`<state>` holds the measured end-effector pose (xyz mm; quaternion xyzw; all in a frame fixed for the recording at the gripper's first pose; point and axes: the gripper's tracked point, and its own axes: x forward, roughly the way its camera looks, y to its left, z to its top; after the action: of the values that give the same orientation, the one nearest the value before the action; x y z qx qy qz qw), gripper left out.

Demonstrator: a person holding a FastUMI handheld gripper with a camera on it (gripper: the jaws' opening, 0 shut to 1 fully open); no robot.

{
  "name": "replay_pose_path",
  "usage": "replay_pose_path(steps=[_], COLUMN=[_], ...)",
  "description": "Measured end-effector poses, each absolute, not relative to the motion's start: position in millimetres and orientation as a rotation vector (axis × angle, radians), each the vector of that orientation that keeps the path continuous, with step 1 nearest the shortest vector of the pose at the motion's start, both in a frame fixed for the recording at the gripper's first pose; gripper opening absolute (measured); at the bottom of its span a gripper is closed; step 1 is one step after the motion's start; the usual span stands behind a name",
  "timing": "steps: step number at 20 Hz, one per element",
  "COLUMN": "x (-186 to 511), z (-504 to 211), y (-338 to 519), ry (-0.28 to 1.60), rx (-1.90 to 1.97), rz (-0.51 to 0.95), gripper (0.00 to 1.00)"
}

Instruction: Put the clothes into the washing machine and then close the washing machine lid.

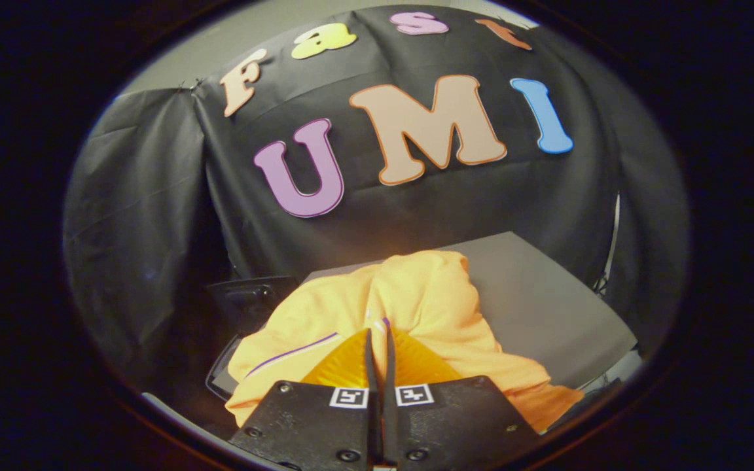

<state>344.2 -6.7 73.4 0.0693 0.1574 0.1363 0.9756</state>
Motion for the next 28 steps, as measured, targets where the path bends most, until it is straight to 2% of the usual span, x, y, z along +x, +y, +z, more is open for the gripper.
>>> replay_pose_path(steps=[7,15,22,28], x=[343.2,335.4,318.7,319.5], z=[150.8,185.3,181.3,131.4], y=[43.3,134.2,243.7,305.7], ry=[0.159,0.078,0.052,0.08], rx=[0.099,0.082,0.082,0.156], rz=[0.27,0.311,0.407,0.425], gripper=[0.01,0.01,0.01,0.01])
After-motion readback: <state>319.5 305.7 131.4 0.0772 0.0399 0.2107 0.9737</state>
